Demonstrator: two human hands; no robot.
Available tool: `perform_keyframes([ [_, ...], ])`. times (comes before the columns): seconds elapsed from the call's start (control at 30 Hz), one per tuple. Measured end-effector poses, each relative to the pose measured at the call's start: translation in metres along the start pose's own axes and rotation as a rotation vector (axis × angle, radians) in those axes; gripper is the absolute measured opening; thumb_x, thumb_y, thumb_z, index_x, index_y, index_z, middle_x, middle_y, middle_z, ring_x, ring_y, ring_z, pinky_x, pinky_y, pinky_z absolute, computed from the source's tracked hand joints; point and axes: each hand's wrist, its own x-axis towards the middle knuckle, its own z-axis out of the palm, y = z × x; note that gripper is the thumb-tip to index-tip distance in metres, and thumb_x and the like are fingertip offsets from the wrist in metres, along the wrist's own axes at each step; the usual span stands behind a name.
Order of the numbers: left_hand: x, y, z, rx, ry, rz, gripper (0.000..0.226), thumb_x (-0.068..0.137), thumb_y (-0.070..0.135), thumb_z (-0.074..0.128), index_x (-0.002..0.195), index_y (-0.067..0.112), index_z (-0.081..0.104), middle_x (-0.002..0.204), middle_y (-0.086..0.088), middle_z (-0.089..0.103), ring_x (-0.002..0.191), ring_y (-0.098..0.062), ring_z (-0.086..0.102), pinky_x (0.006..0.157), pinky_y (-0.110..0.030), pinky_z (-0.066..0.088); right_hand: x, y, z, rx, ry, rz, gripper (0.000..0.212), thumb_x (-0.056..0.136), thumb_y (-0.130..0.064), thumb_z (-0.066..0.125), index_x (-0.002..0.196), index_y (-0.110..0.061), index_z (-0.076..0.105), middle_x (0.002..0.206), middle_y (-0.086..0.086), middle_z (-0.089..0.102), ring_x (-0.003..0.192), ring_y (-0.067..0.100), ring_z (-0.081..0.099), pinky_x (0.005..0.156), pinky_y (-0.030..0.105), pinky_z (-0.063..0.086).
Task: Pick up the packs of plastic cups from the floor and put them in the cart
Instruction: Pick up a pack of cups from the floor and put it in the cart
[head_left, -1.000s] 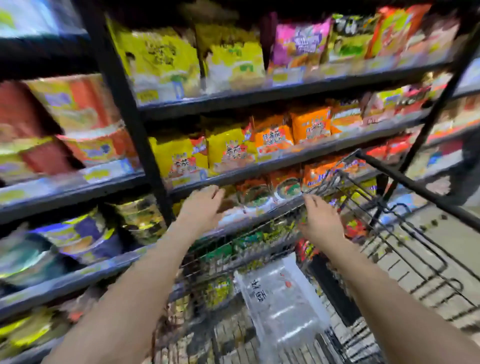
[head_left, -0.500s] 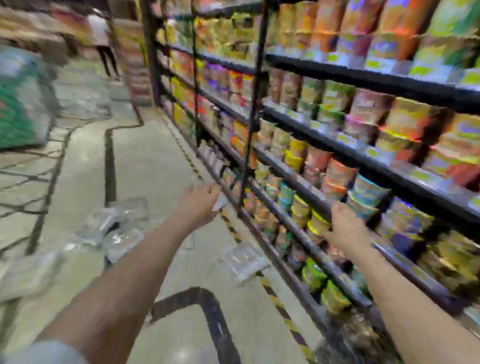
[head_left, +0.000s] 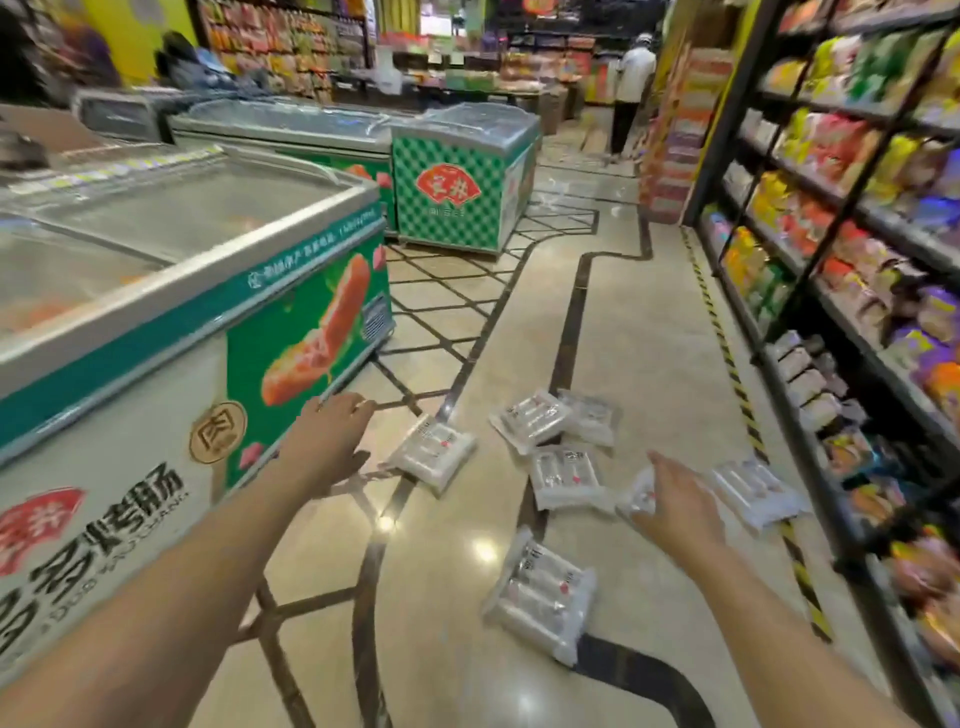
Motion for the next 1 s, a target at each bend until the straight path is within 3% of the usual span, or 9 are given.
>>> perform_keyframes([
  [0.17,0.072,-0.074,0.044,-0.009,-0.081,-0.045,0.065,0.088,0.037,0.052,0.143,0.014,0.027,0.148,-0.009,0.034,0.135,-0.027,0.036,0.109,-0.041,0.031,0.095,-0.096,0.044,-0.019,-0.114,-0.086,0.075,0.084,-0.024,0.064,0.146,-0.014,0.022,0.151,0.006,0.031,0.135,0.024,0.038,0.103,0.038,0.038],
  [0.5,0.323,-0.152,0.15,-0.164,-0.194,-0.1,0.065,0.088,0.036,0.053,0.143,0.013,0.028,0.147,-0.009,0.036,0.133,-0.028,0.039,0.107,-0.041,0.034,0.37,-0.206,0.126,-0.055,-0.232,-0.108,0.071,0.081,-0.025,0.069,0.139,-0.009,0.032,0.14,0.013,0.046,0.126,0.03,0.046,0.095,0.039,0.043],
  [0.73,0.477,-0.162,0.259,-0.401,-0.301,-0.252,0.063,0.086,0.038,0.057,0.139,0.012,0.035,0.137,-0.012,0.046,0.123,-0.03,0.049,0.1,-0.041,0.042,0.551,-0.276,0.214,-0.114,-0.36,-0.183,0.073,0.082,-0.024,0.066,0.143,-0.009,0.028,0.141,0.014,0.042,0.125,0.032,0.047,0.095,0.039,0.043],
  [0.87,0.545,-0.154,0.351,-0.526,-0.378,-0.325,0.06,0.087,0.035,0.055,0.138,0.009,0.037,0.137,-0.014,0.045,0.124,-0.031,0.047,0.099,-0.04,0.04,0.641,-0.305,0.294,-0.17,-0.446,-0.24,0.076,0.083,-0.023,0.066,0.145,-0.011,0.024,0.146,0.014,0.037,0.132,0.031,0.041,0.107,0.041,0.034],
  [1.0,0.597,-0.133,0.442,-0.798,-0.457,-0.619,0.053,0.087,0.033,0.055,0.134,0.01,0.04,0.134,-0.013,0.045,0.124,-0.031,0.046,0.098,-0.04,0.041,0.716,-0.318,0.39,-0.202,-0.499,-0.264,0.075,0.085,-0.025,0.065,0.146,-0.012,0.024,0.149,0.011,0.034,0.135,0.03,0.038,0.105,0.043,0.035],
])
